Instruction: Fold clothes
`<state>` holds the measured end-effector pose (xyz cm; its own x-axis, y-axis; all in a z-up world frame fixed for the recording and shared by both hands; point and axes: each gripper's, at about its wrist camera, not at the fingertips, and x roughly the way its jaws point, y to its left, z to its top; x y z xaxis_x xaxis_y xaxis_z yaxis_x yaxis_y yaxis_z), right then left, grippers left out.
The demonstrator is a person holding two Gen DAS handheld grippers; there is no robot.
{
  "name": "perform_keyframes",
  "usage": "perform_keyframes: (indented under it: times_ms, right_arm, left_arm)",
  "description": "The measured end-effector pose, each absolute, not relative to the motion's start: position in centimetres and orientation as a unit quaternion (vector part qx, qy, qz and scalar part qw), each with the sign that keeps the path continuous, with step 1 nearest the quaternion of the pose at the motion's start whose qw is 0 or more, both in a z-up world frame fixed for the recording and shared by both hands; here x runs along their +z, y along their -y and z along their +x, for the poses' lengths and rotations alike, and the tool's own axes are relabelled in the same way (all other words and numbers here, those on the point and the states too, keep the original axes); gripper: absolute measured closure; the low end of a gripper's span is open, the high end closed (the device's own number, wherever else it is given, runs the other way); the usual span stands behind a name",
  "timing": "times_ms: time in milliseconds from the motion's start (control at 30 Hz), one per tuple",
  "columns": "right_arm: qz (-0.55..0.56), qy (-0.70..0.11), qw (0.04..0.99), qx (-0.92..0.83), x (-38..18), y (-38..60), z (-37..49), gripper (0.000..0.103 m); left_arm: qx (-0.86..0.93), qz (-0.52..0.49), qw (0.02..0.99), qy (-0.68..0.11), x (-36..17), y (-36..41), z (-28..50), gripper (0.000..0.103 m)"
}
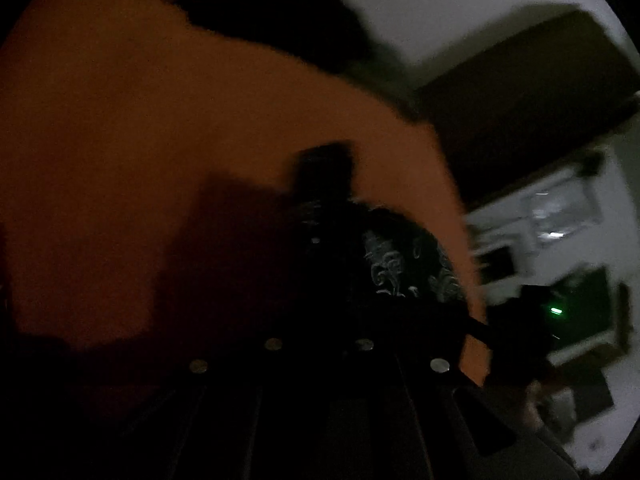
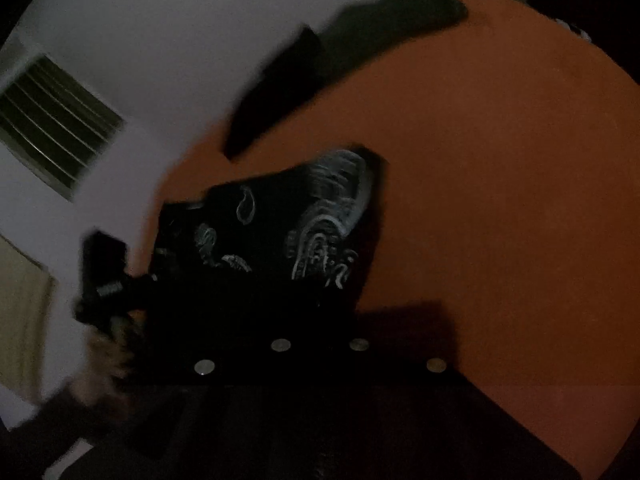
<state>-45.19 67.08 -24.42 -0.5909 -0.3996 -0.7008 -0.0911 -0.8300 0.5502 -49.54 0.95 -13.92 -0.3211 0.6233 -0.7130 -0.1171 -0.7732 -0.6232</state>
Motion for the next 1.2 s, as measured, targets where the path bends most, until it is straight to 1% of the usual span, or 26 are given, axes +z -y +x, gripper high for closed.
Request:
perform_keyframes:
  times_ms: [33,100,133,167,200,233,267,433,500,567,633,733,833,867,900,967,1033,1100,1133,1200]
  right_arm:
    - [0.458,0.251,0.083,-0.849,-25.1,-66.5,-46.0,0.102]
    - [0.479,0.194,0.069,-0.853,-26.0,-65.3,-47.2,0.102]
    - [0.484,0.18,0.064,-0.854,-26.2,-65.0,-47.6,0.101]
    - [0.484,0.188,0.059,-0.853,-26.2,-65.2,-47.8,0.101]
    - [0.484,0.204,0.054,-0.849,-26.1,-65.6,-47.9,0.101]
    - [0.483,0.221,0.049,-0.846,-26.0,-66.1,-48.0,0.097]
    - [0.483,0.232,0.043,-0.843,-25.9,-66.4,-48.1,0.095]
    - [0.462,0.251,-0.005,-0.85,-23.1,-68.0,-45.5,0.094]
    - [0.446,0.267,-0.017,-0.854,-21.2,-68.6,-43.4,0.094]
    - [0.425,0.278,-0.016,-0.861,-18.5,-69.1,-40.4,0.094]
    - [0.408,0.282,-0.014,-0.868,-15.8,-69.6,-37.1,0.094]
    - [0.389,0.277,-0.013,-0.878,-11.3,-70.0,-32.6,0.094]
    - [0.361,0.251,-0.025,-0.898,-7.4,-69.8,-28.2,0.093]
    - [0.352,0.245,-0.027,-0.903,-6.5,-69.5,-27.3,0.092]
    - [0.342,0.244,-0.023,-0.907,-5.7,-69.1,-26.5,0.087]
    - [0.325,0.252,-0.012,-0.912,-4.8,-68.2,-25.1,0.071]
    - [0.335,0.284,0.0,-0.898,-5.3,-67.2,-24.1,0.068]
    - [0.36,0.325,0.027,-0.874,-7.0,-65.6,-23.3,0.068]
    - [0.376,0.335,0.037,-0.863,-8.2,-64.4,-22.9,0.068]
    - [0.417,0.322,0.054,-0.848,-10.7,-60.9,-22.0,0.068]
  left_arm:
    - [0.783,-0.529,0.226,0.235,-13.1,-0.7,-49.6,0.096]
    - [0.796,-0.524,0.201,0.228,-11.6,-0.3,-49.7,0.087]
    - [0.802,-0.521,0.189,0.225,-10.8,-0.1,-49.7,0.076]
    - [0.807,-0.518,0.177,0.221,-10.0,0.2,-49.8,0.068]
    - [0.813,-0.515,0.164,0.218,-9.2,0.4,-49.8,0.066]
    - [0.818,-0.512,0.152,0.214,-8.4,0.6,-49.9,0.062]
    - [0.823,-0.508,0.139,0.21,-7.7,0.8,-49.9,0.061]
    - [0.847,-0.487,0.087,0.194,-3.3,1.8,-49.4,0.061]
    - [0.854,-0.471,0.103,0.197,-0.5,3.0,-45.8,0.059]
    - [0.855,-0.464,0.115,0.2,0.9,4.9,-42.6,0.052]
    - [0.855,-0.461,0.124,0.204,1.9,6.9,-38.0,0.048]
    - [0.853,-0.473,0.118,0.188,3.6,8.7,-34.9,0.047]
    - [0.852,-0.485,0.109,0.165,5.0,10.0,-32.2,0.047]
    - [0.854,-0.486,0.106,0.152,5.1,9.8,-31.2,0.046]
    - [0.856,-0.488,0.103,0.139,5.2,9.7,-30.1,0.046]
    - [0.855,-0.495,0.098,0.118,4.8,9.4,-27.6,0.041]
    - [0.845,-0.514,0.101,0.112,2.5,9.4,-24.3,0.04]
    - [0.832,-0.533,0.108,0.111,-0.3,9.2,-21.2,0.04]
    - [0.825,-0.543,0.111,0.111,-1.7,9.0,-19.6,0.04]
    - [0.816,-0.556,0.12,0.101,-3.5,8.4,-16.1,0.04]
